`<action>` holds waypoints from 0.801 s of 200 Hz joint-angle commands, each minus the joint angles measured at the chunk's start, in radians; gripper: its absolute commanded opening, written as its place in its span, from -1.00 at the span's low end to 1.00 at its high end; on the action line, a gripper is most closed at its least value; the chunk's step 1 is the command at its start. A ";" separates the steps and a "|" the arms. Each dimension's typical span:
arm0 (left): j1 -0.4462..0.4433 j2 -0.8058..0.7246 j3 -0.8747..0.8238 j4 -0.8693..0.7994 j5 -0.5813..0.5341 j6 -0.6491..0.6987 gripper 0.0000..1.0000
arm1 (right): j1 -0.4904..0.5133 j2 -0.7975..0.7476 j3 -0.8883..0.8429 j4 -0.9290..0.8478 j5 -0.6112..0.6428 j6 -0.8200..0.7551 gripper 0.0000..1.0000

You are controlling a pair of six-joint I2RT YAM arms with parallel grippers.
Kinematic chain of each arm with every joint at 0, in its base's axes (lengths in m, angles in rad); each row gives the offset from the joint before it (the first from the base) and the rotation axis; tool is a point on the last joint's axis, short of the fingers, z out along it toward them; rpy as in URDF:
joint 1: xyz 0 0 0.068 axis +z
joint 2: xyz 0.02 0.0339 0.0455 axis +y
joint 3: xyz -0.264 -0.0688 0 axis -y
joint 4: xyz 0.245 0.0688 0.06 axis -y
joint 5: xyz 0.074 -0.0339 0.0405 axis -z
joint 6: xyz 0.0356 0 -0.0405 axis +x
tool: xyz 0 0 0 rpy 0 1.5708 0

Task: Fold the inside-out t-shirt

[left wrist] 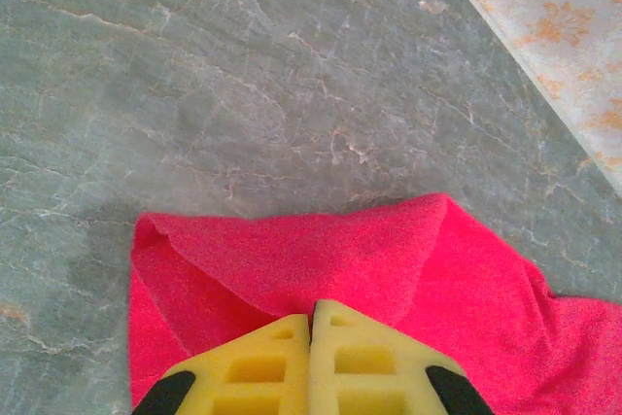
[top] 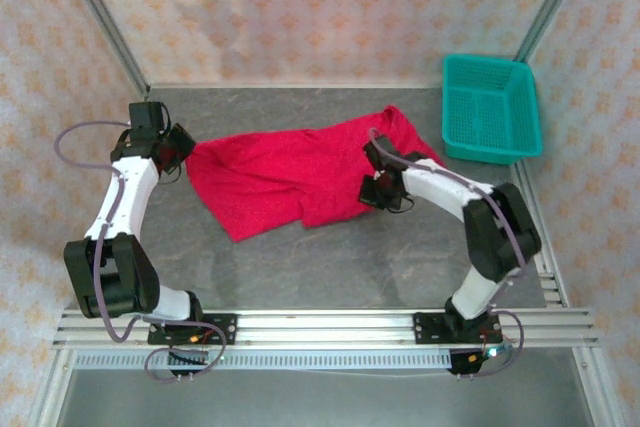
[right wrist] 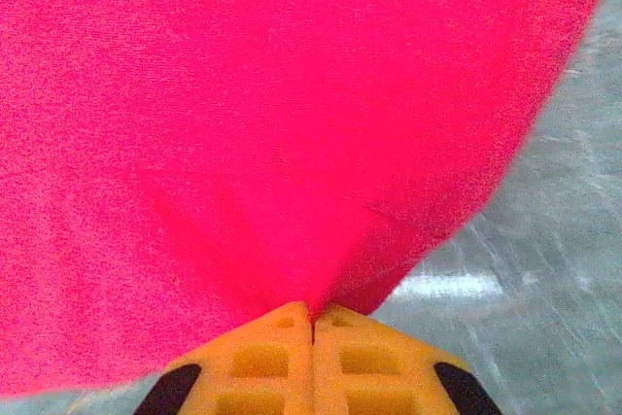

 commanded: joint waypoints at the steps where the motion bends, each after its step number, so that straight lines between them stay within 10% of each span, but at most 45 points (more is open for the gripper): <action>1: -0.011 -0.056 0.039 -0.033 0.013 0.003 -1.00 | 0.001 -0.201 0.044 -0.167 0.037 -0.026 -1.00; 52: -0.030 -0.189 0.053 -0.117 0.027 0.030 -1.00 | 0.001 -0.505 0.093 -0.363 -0.005 -0.013 -1.00; 90: -0.037 -0.235 0.023 -0.123 0.026 0.040 -1.00 | -0.001 -0.455 0.223 -0.327 -0.038 -0.019 -1.00; 124: -0.043 -0.144 0.010 -0.085 0.027 0.044 -1.00 | -0.018 -0.115 0.415 -0.163 -0.088 -0.023 -1.00; 160: -0.060 -0.026 0.028 -0.042 0.023 0.035 -1.00 | -0.089 0.464 1.008 -0.218 -0.158 0.005 -0.98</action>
